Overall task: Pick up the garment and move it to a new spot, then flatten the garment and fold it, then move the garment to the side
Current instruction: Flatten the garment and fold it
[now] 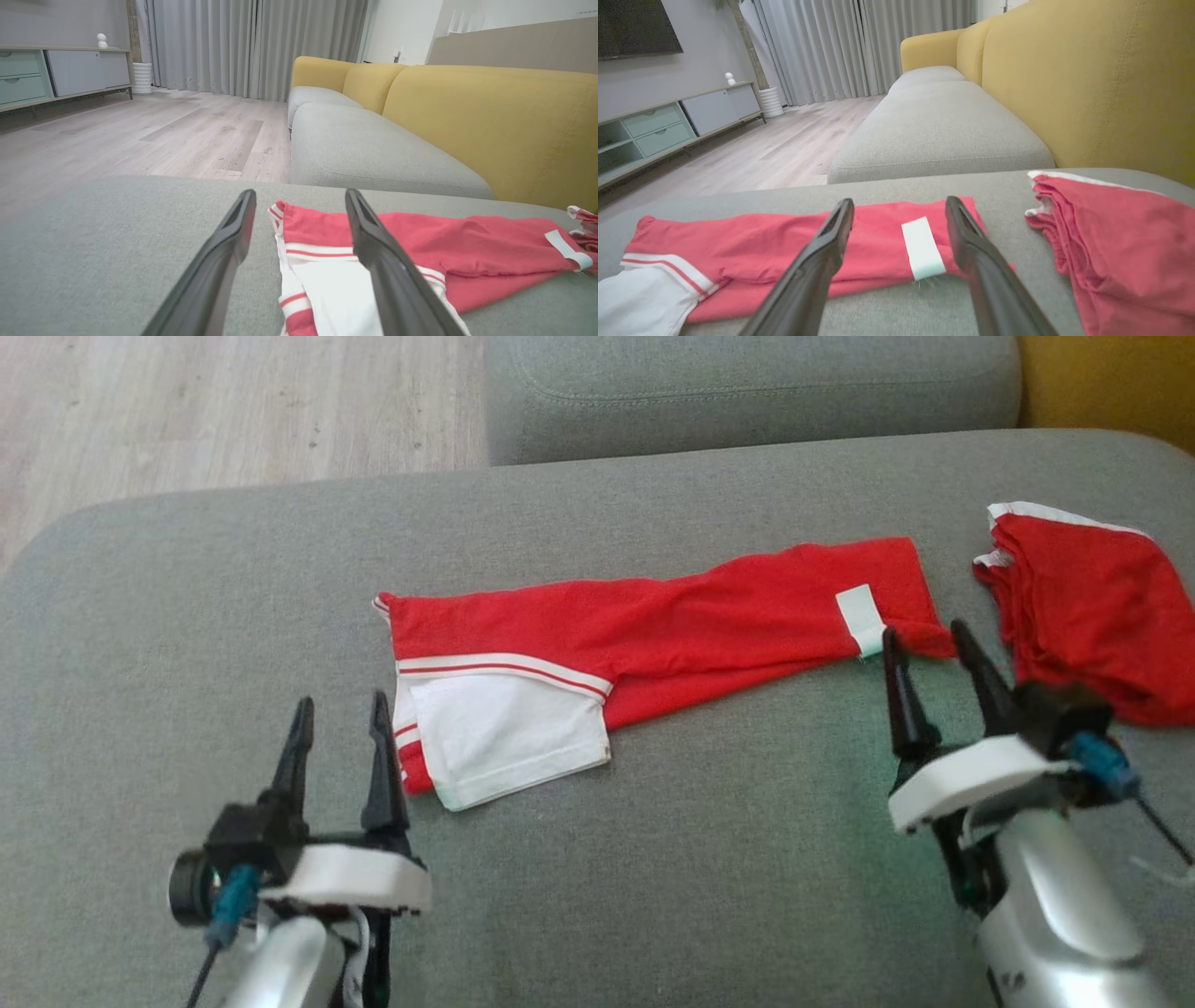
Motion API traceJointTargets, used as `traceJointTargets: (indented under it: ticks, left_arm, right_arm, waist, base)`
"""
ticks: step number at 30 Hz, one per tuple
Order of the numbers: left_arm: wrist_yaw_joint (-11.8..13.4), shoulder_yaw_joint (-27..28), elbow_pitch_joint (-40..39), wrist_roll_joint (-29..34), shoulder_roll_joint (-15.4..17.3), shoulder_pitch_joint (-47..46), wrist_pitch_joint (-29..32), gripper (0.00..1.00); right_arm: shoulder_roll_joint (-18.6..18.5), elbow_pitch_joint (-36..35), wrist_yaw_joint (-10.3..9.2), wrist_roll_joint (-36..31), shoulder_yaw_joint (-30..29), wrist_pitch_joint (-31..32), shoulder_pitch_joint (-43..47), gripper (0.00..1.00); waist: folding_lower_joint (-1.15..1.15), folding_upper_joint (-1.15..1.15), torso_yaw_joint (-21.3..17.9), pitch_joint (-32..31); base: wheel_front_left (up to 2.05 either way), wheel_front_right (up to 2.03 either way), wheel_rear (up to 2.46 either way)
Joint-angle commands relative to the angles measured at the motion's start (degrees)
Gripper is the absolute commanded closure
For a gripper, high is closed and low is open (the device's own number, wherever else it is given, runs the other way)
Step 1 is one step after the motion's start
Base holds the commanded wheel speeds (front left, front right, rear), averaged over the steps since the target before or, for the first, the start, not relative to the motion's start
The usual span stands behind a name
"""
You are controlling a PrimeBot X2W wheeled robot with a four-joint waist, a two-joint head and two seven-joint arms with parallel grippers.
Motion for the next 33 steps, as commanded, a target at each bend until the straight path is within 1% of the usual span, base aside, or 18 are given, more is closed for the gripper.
traceJointTargets:
  ticks: [1,5,7,10,15,19,26,30,33]
  left_arm:
    - [-0.58,3.2,-1.89,1.14,0.05,-1.75,-0.53,0.0]
    - [-2.87,5.1,-1.23,3.57,-1.97,-0.74,-0.53,0.0]
    - [-3.37,5.54,-1.14,4.11,-2.39,-0.82,-0.53,0.0]
    - [-5.03,6.44,-0.67,5.58,-3.5,-1.61,-0.53,0.0]
    - [-7.16,7.37,0.41,7.66,-5.12,-4.33,-0.53,0.0]
    - [-8.53,7.56,1.34,8.97,-6.42,-6.45,-0.53,0.0]
    - [-10.27,7.28,2.53,10.81,-8.14,-9.2,-0.53,0.0]
    - [-10.81,7.54,2.67,11.3,-8.66,-10.17,-0.53,0.0]
    - [-11.05,7.79,2.76,11.58,-8.9,-10.72,-0.53,0.0]
  right_arm:
    - [0.59,-2.3,-0.05,-1.15,0.67,-0.62,-0.96,0.0]
    - [1.54,-3.31,-0.05,-2.77,-0.18,-0.1,0.12,0.0]
    - [1.59,-3.58,-0.05,-3.04,-0.39,0.21,0.01,0.0]
    - [1.28,-4.11,-0.05,-3.88,-1.22,1.52,-1.04,0.0]
    - [0.48,-3.05,-0.05,-5.2,-5.32,4.73,-5.34,0.0]
    - [0.09,1.4,-0.05,-6.66,-11.41,8.01,-10.43,0.0]
    - [-0.42,12.09,-0.05,-13.31,-22.68,10.78,-18.06,0.0]
    - [-0.4,17.35,-0.05,-16.9,-26.44,11.76,-20.49,0.0]
    - [-0.08,20.46,-0.05,-18.47,-27.26,12.33,-21.63,0.0]
  waist:
    - [0.01,0.0,0.08,-0.06]
    - [0.01,0.0,0.41,0.39]
    - [0.01,0.0,0.53,0.76]
    - [0.01,0.0,1.06,2.26]
    - [0.01,0.0,2.45,6.0]
    - [0.01,0.0,3.76,9.15]
    - [0.01,0.0,5.91,12.83]
    - [0.01,0.0,6.63,14.08]
    - [0.01,0.0,6.87,14.65]
  base:
    - [0.0,0.0,0.0]
    - [0.0,0.0,0.0]
    - [0.0,0.0,0.0]
    - [0.0,0.0,0.0]
    - [0.0,0.0,0.0]
    - [0.0,0.0,0.0]
    - [0.0,0.0,0.0]
    - [0.0,0.0,0.0]
    - [0.0,0.0,0.0]
